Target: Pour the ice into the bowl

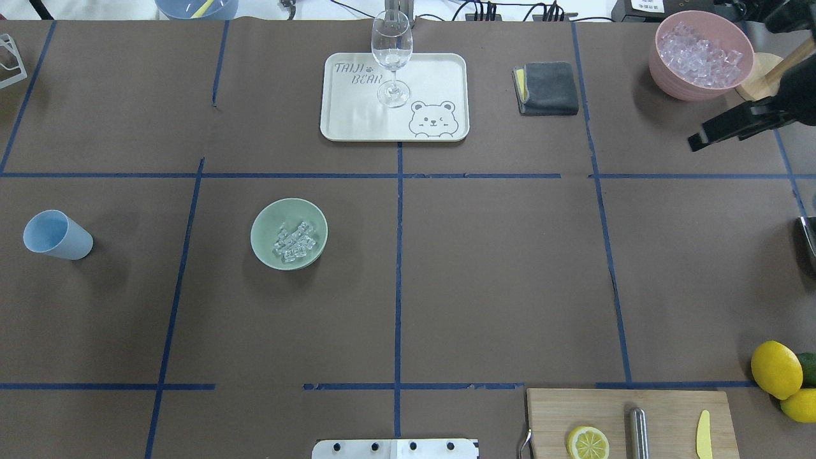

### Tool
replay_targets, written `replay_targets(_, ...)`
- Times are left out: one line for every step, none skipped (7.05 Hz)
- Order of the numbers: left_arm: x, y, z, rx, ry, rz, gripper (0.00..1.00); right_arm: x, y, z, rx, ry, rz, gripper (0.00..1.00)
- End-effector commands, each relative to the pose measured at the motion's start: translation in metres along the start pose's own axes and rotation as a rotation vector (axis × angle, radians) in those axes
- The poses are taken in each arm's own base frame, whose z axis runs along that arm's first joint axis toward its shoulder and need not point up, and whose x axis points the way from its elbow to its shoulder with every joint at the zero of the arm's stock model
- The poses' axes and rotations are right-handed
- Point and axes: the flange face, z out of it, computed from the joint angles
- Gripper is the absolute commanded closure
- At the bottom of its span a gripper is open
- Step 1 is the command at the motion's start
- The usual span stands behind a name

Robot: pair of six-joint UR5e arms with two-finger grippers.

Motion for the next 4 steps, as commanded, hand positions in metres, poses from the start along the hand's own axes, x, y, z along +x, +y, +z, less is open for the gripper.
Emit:
replay_targets(0.002,-0.002,-0.003,0.007,0.002,0.001,0.00,-0.149,-0.016,0.058,-0.046,-0.049,0.075,0.00)
replay_targets(0.004,-0.004,-0.005,0.011,0.003,0.003,0.00,-0.219,-0.022,0.074,-0.026,-0.018,0.121,0.00)
replay_targets(0.005,-0.006,-0.006,0.013,0.001,0.007,0.00,-0.284,-0.024,0.098,0.015,0.008,0.175,0.00)
replay_targets(0.005,-0.006,-0.006,0.015,0.001,0.010,0.00,-0.338,-0.038,0.126,0.053,0.032,0.213,0.00)
